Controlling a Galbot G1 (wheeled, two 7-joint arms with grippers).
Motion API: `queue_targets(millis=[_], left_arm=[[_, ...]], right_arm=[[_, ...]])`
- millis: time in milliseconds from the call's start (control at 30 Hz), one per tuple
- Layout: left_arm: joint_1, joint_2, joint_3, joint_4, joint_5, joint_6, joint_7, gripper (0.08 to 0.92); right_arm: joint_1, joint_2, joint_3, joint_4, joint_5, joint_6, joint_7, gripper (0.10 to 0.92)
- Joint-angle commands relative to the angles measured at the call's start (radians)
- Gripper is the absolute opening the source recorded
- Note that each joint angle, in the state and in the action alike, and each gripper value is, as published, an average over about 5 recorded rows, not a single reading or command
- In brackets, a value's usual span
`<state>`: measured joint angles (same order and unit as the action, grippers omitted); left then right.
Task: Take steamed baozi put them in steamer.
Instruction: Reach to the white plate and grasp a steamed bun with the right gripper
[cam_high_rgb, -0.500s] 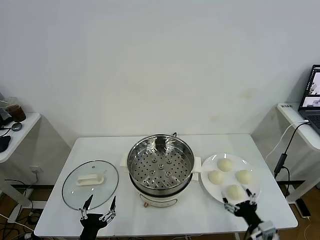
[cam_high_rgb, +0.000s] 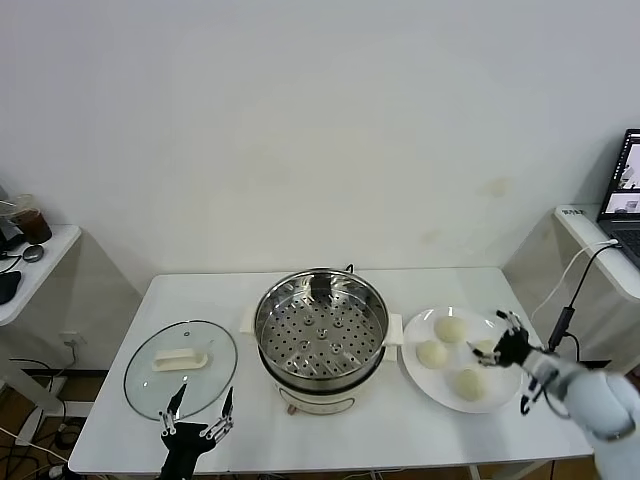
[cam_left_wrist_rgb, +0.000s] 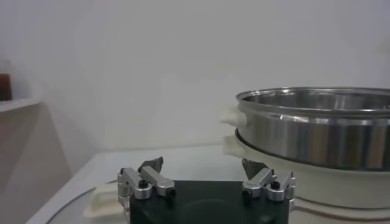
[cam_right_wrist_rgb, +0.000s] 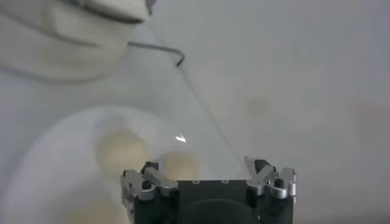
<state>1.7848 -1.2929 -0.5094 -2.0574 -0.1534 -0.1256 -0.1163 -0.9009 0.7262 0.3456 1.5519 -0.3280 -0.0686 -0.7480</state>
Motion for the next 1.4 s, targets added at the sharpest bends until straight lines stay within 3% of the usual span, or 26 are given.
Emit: queue_targets(millis=[33,233,433,1100,1400], left_arm=[[-0.004,-0.008,-0.001,0.003,0.015,-0.011,0.003,0.823],[-0.003,-0.017,-0.005,0.006,0.025,-0.021,0.001,0.823],[-0.006,-0.017,-0.016,0.004,0.027,-0.023,0.002,0.823],[0.002,-0.010,-0.041,-0.008,0.042,-0.031,0.015,0.823],[0.007,-0.015,-0.043,-0.007,0.056,-0.045,0.015,0.823]], right_arm=[[0.432,-0.122,-0.344,-0.223,-0.144,0.041,-0.250,0.823],[0.694,-0.078,-0.711,-0.356,-0.095,0.022,-0.371,0.823],[0.808,0.000,-0.881,-0.469,-0.068,0.041,-0.380,0.823],[0.794,0.155,-0.895,-0.616,-0.051,0.018,-0.304,0.818],[0.792,0.188,-0.898,-0.649,-0.070,0.013,-0.295,0.679]])
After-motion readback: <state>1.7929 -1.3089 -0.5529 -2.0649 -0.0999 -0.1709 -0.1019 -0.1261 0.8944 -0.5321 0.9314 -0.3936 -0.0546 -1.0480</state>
